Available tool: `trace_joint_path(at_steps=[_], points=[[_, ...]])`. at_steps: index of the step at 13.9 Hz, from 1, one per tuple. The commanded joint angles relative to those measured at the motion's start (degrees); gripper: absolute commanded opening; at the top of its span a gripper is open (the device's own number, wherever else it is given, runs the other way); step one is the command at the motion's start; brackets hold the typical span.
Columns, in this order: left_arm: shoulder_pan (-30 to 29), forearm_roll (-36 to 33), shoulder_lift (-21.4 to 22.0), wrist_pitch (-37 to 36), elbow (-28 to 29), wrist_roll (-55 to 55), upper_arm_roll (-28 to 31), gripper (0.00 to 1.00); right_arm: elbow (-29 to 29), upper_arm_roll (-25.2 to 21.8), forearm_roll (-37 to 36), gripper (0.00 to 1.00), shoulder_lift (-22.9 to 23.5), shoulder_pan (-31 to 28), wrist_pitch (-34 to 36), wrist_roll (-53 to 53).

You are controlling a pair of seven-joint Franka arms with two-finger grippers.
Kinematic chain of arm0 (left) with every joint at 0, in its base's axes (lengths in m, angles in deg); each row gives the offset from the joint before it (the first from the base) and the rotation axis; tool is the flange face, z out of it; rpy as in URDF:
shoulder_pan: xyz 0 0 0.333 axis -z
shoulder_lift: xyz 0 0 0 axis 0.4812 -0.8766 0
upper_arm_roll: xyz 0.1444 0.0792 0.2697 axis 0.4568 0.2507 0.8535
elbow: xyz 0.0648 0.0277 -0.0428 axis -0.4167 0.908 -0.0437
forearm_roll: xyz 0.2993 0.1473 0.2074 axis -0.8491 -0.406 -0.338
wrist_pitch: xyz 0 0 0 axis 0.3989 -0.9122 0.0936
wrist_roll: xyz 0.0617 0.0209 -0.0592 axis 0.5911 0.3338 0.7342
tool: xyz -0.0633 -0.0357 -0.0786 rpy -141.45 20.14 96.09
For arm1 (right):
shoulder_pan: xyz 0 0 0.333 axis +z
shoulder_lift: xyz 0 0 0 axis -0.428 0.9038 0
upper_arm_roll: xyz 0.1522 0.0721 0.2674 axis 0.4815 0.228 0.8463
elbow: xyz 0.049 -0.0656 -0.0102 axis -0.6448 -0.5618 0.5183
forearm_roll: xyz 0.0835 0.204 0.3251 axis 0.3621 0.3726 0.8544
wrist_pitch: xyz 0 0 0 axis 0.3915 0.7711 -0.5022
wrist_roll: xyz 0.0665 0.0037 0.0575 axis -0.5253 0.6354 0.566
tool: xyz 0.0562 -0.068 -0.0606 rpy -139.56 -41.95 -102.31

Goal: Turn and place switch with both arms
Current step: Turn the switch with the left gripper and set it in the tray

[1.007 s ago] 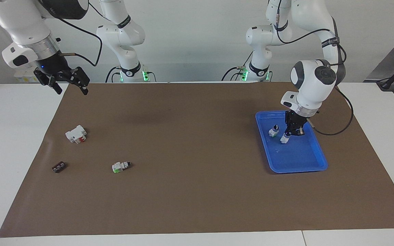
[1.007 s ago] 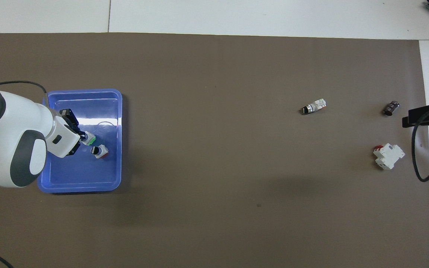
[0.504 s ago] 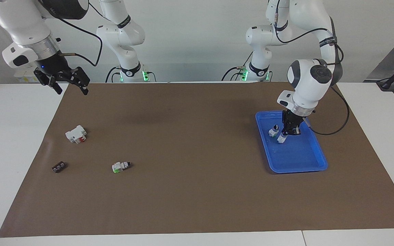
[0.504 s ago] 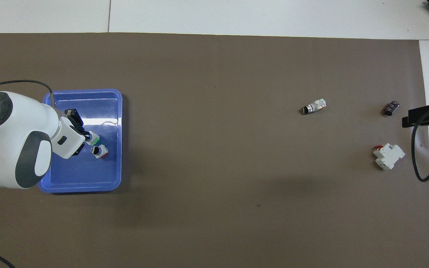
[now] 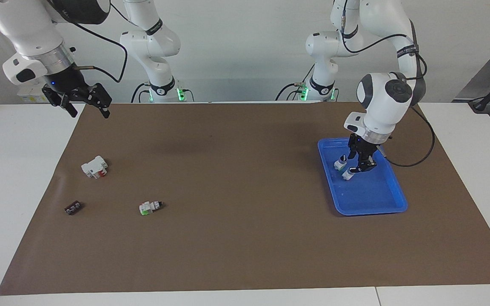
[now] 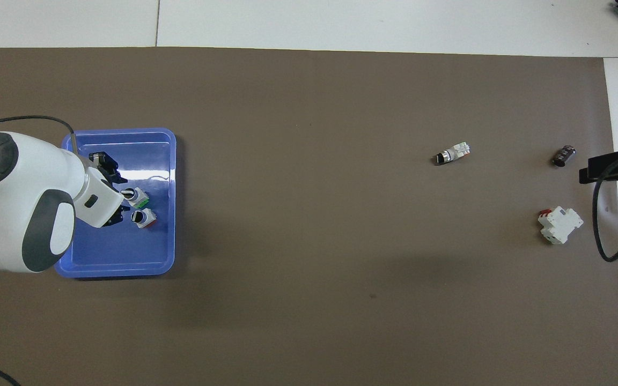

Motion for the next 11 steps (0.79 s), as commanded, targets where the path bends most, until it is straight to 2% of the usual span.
trace_joint_path(at_steps=[1,4,8,11], points=[[0.8,-1.0,2.1,-0.1,1.3,2.5,0.7,0.98,-1.0,0.6,-0.7,1.0,-1.1,-0.6,0.3,1.4],[0.8,-1.0,3.3,-5.1,1.6,11.1,0.9,0.99,-1.0,0.6,-0.7,1.0,-1.1,-0.6,0.4,1.4],[0.7,-1.0,3.9,-9.3,0.8,34.5,1.3,0.99,-1.0,0.6,-0.7,1.0,-1.1,-0.6,0.4,1.4],[0.8,-1.0,4.6,-11.8,0.8,36.9,1.4,0.99,-1.0,0.6,-0.7,1.0,-1.1,-0.6,0.3,1.4]])
